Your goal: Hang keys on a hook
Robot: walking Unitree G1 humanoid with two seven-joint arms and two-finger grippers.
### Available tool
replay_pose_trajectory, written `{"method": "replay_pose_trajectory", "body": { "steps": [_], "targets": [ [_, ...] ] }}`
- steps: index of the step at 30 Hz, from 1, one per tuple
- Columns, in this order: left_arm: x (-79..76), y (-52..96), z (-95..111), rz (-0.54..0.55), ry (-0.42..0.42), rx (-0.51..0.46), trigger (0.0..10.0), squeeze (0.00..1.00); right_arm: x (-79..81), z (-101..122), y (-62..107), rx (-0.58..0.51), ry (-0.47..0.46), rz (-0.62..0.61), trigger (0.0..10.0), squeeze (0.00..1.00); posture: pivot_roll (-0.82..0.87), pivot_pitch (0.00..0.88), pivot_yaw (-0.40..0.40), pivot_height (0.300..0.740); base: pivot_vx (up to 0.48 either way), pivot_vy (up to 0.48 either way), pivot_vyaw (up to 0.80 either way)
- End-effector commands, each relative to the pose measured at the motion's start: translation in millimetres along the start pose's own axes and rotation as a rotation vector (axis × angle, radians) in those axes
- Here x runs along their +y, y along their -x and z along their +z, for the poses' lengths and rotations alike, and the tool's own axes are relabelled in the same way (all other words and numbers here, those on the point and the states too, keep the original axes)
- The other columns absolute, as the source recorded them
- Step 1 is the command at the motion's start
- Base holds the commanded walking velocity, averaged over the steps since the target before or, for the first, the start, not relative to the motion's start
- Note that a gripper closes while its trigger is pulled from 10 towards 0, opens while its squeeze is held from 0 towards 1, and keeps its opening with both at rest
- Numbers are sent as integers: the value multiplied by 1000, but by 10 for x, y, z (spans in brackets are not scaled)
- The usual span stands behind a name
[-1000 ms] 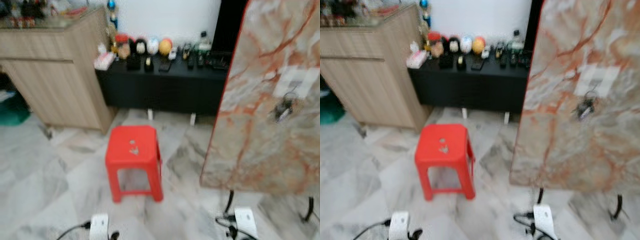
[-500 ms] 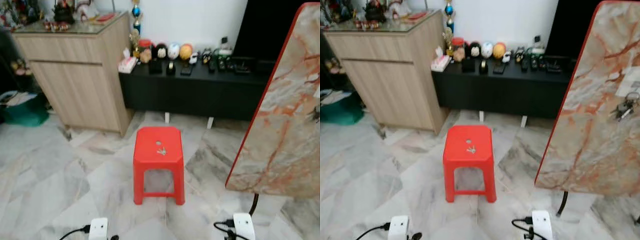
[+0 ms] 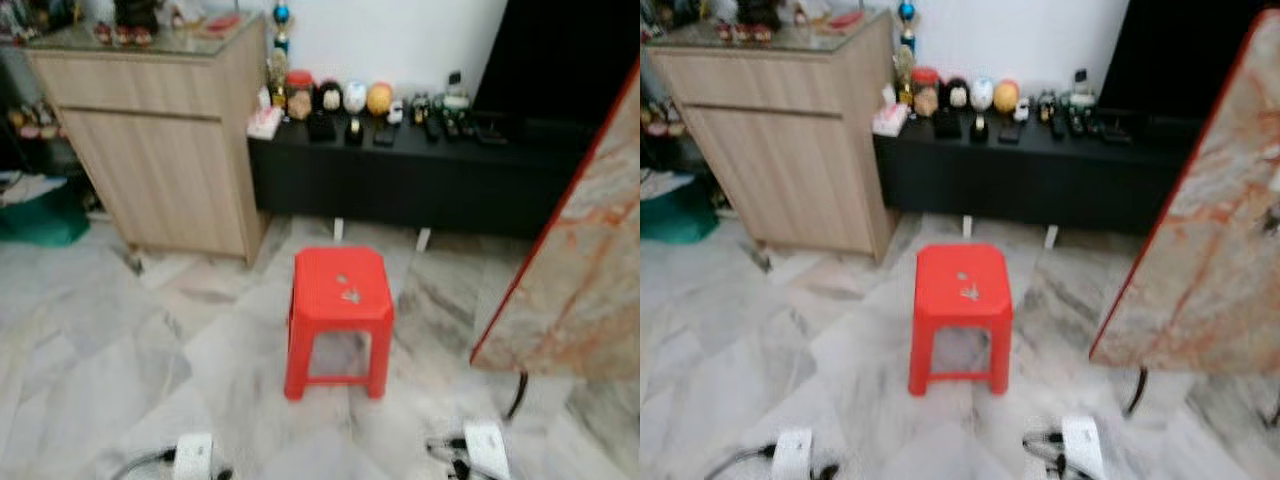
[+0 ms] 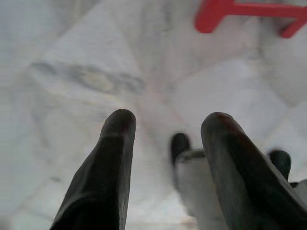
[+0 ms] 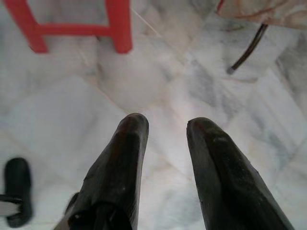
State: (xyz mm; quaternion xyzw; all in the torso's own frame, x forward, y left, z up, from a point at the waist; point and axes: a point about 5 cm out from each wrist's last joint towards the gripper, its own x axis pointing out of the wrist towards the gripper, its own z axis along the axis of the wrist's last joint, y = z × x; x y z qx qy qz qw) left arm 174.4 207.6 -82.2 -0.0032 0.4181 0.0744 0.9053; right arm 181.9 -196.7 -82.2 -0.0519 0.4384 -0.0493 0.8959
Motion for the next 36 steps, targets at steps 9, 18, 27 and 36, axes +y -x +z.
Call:
{"method": "replay_pose_trajectory", "body": {
  "steps": [9,18,27,36],
  "targets": [
    [-70,-6,3,-15,4,2,10000,0,-72,-30,5,13,-1,-20,10000,0,4,0,-22,740,0,340,0],
    [-46,-7,17,-13,-8,-5,10000,0,-84,-34,7,11,-11,-31,10000,0,9,0,-18,740,0,149,0],
    [-45,-10,25,-23,-8,-5,10000,0,-95,-12,4,1,-18,-36,10000,0,16,0,-16,740,0,0,0],
    [-37,-11,38,-22,-13,-12,10000,0,-70,34,-4,-19,-23,-47,10000,0,16,0,-16,740,0,0,0]
  ]
}}
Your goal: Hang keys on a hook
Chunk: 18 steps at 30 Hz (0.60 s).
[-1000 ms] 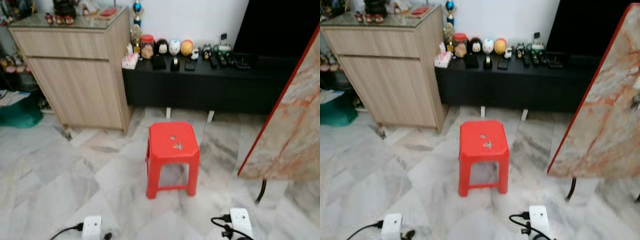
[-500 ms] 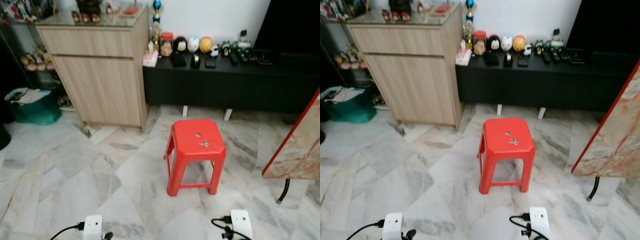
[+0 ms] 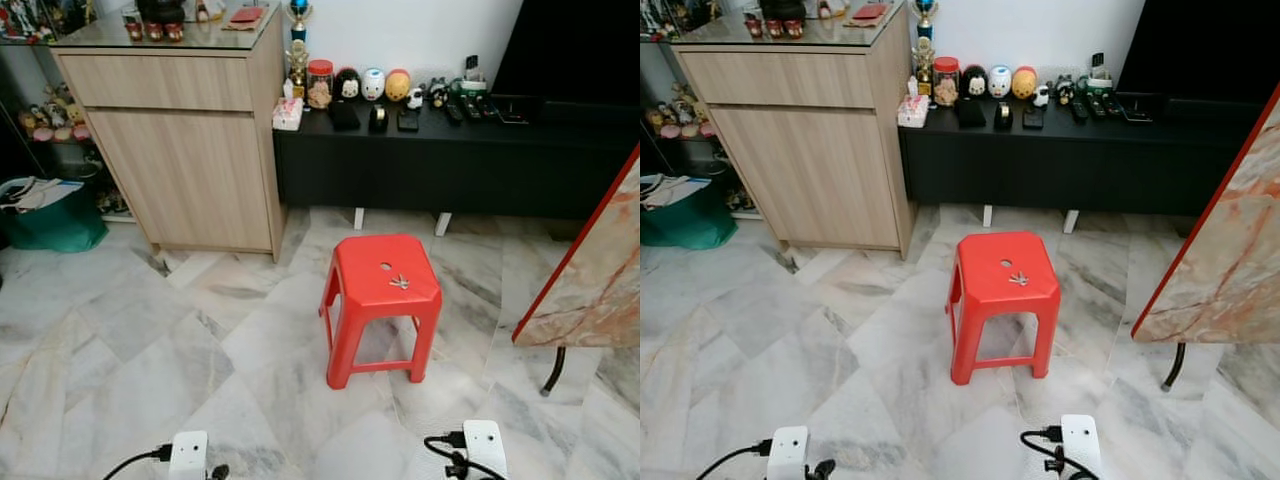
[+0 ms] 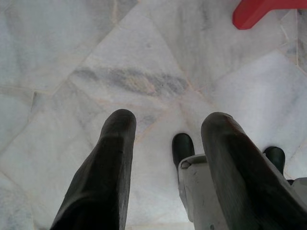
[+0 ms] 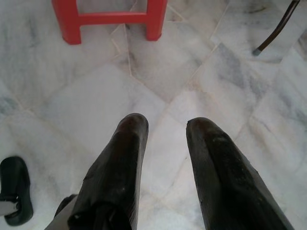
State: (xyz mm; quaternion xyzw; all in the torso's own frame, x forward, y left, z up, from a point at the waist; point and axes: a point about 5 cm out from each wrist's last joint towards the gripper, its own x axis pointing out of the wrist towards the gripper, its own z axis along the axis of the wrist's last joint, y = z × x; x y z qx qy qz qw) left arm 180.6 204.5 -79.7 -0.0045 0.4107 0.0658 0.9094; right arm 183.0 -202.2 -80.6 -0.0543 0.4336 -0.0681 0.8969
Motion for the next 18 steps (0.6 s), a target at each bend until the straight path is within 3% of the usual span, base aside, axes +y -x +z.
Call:
{"method": "replay_pose_trajectory", "body": {
  "steps": [1,4,9,11,18],
  "targets": [
    [4,6,-17,-3,-9,2,10000,0,-8,23,-3,-13,-6,-10,10000,0,16,0,-15,740,0,0,0],
    [1,3,-6,-3,-10,-3,10000,0,-4,42,-5,-25,22,-14,10000,0,16,0,-15,740,0,0,0],
    [-12,-3,21,-2,-10,-14,10000,0,-10,52,-3,-38,10,-28,10000,0,23,0,-15,740,259,0,698],
    [-15,-4,25,-3,-14,-16,10000,0,-11,34,-1,-29,-31,-32,10000,0,24,0,-14,740,279,0,0],
    [-29,-4,33,-4,-20,-24,10000,0,-14,36,0,-35,-37,-33,10000,0,23,0,-9,740,280,0,0]
  ]
}}
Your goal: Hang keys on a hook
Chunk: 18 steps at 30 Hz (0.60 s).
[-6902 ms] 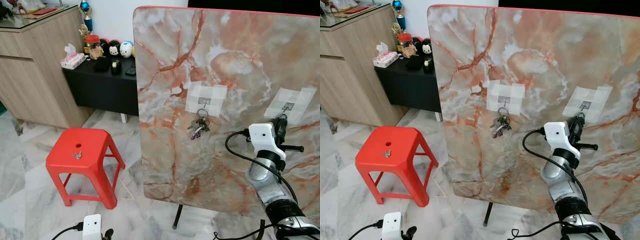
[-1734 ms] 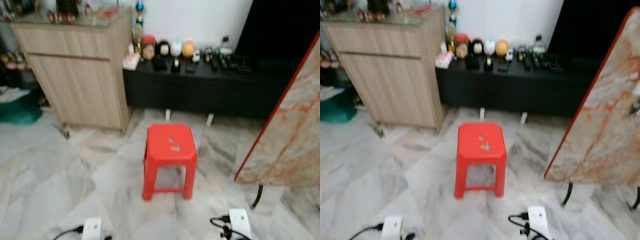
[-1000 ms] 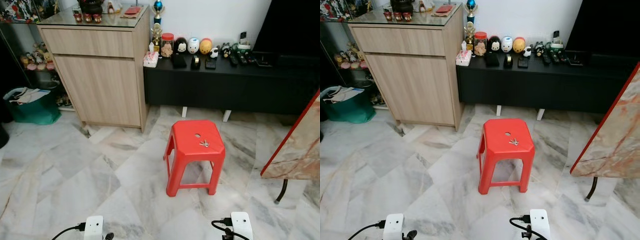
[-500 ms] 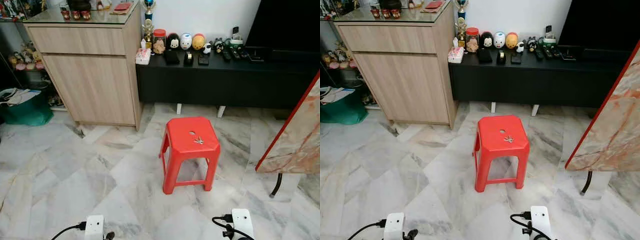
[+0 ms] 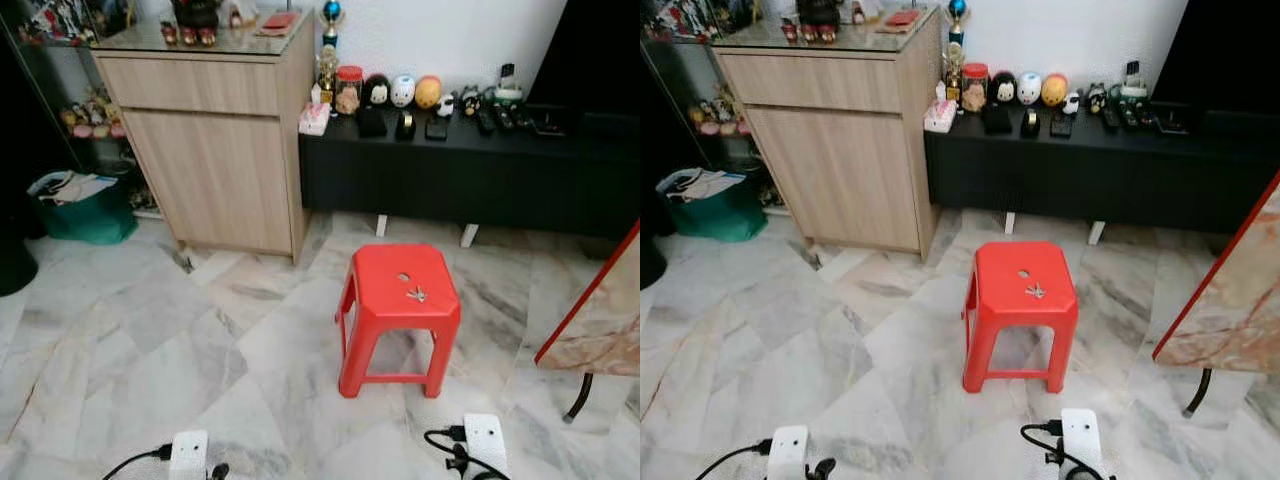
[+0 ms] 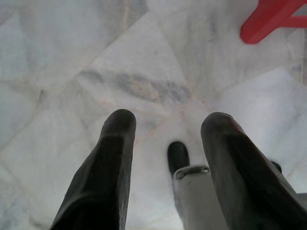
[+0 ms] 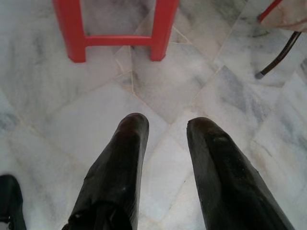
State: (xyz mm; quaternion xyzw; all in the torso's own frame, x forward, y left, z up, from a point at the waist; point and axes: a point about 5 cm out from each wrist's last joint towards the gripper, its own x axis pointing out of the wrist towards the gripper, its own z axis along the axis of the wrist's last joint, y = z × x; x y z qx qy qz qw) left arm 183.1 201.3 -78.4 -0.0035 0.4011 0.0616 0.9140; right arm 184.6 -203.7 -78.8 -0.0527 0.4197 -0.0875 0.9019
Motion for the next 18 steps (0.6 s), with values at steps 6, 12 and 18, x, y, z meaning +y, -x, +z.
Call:
{"method": "replay_pose_trajectory", "body": {
  "steps": [6,12,18],
  "targets": [
    [28,-7,40,5,-18,-16,10000,0,17,45,-5,-26,-32,5,10000,0,26,0,-7,740,280,0,0],
    [23,-7,37,2,-23,-13,10000,0,37,107,-21,-32,-22,4,10000,0,27,0,-7,740,234,0,0],
    [24,-6,31,4,-23,-11,10000,0,42,145,-29,-43,-24,5,10000,0,25,0,-6,740,0,0,0]
  ]
}}
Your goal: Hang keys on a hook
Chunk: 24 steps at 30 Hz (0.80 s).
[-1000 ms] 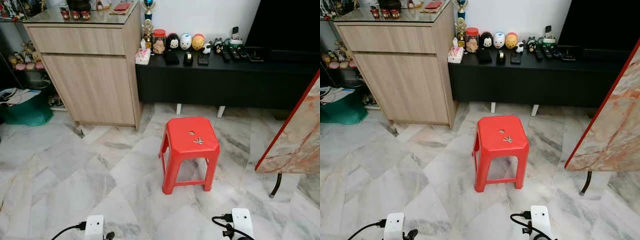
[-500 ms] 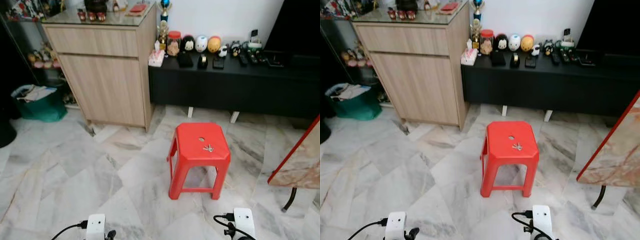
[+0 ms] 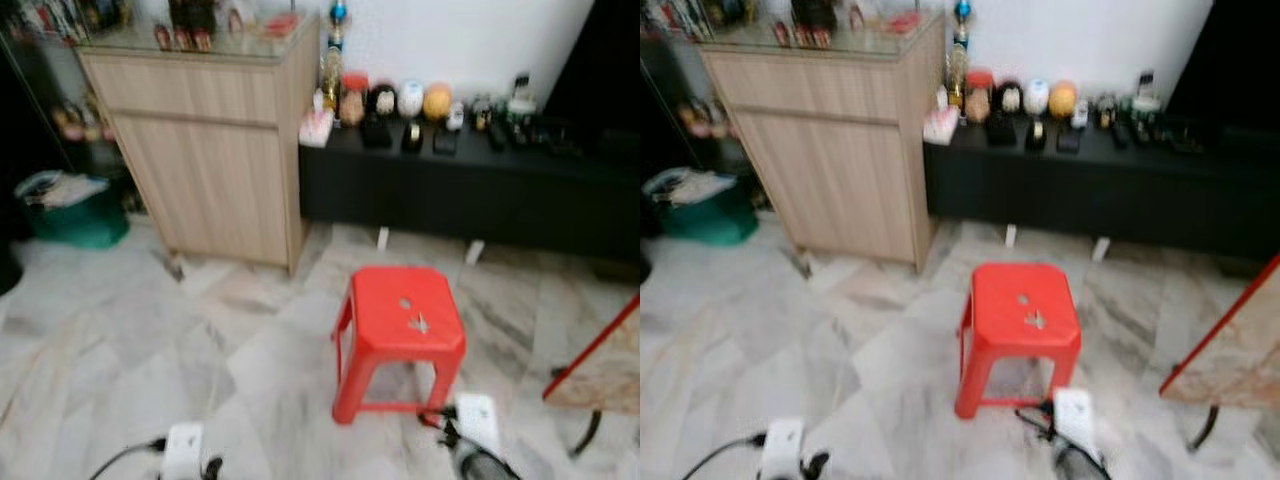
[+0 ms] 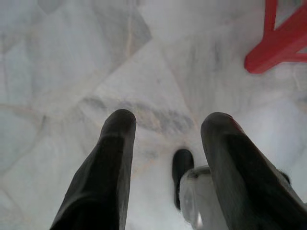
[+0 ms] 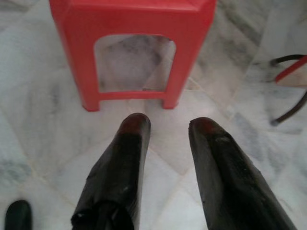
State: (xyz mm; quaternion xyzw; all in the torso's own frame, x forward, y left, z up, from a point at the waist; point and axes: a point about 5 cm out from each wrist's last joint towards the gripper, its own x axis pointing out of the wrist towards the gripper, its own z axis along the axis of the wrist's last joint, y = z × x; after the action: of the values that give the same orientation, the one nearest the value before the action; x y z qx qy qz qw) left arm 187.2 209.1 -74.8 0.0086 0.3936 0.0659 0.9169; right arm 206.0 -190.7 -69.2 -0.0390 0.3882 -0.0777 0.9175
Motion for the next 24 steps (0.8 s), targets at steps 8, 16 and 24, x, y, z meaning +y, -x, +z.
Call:
{"method": "replay_pose_trajectory", "body": {
  "steps": [8,16,24],
  "targets": [
    [-39,13,-47,-14,-5,11,10000,0,-74,-40,7,10,3,-16,10000,0,25,0,-7,740,0,0,0],
    [-13,25,-83,-12,-6,22,10000,0,-43,0,0,-4,-8,-8,10000,0,25,0,-9,740,160,0,0],
    [-23,30,-103,-11,-2,28,10000,0,-55,-7,0,2,-28,-13,10000,0,25,0,-11,740,266,0,-141]
  ]
}}
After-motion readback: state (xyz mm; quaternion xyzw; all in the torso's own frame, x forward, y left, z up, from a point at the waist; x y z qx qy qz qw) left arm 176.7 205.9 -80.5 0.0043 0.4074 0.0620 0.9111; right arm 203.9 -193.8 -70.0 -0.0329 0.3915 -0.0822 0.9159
